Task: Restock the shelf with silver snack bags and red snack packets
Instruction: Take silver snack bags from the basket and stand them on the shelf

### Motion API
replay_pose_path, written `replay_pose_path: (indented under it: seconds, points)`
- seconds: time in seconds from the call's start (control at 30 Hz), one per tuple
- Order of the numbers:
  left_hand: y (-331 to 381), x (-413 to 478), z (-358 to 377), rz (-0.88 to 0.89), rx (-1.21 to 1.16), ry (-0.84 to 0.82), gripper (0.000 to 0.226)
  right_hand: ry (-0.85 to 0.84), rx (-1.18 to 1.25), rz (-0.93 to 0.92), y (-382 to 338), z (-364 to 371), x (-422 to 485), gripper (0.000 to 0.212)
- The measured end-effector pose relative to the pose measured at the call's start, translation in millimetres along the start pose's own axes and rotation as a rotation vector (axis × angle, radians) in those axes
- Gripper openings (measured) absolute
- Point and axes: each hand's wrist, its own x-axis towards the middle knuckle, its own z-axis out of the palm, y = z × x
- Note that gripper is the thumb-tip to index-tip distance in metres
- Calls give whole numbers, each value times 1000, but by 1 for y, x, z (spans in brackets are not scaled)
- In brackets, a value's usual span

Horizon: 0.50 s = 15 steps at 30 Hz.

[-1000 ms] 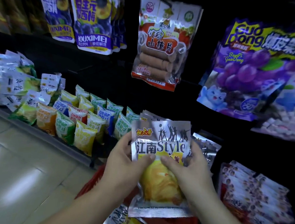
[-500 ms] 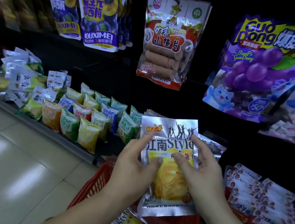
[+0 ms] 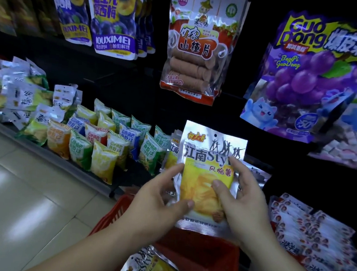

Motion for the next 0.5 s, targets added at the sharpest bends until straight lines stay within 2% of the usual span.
replay_pose_path:
  seconds: [0.1, 0.2, 0.33, 0.5]
  points:
    - [2, 0, -3, 39, 17, 94, 71, -195, 106, 107, -3, -5, -3, 69]
    - [5, 1, -11, 60, 71, 115, 72, -380, -2, 104, -4, -12, -6, 88]
    - [6, -1, -18, 58, 68, -38, 80, -309, -99, 102, -2, -15, -1, 82]
    - [2, -7, -9, 175, 290, 51, 81, -113, -296, -78, 1, -8, -6, 57]
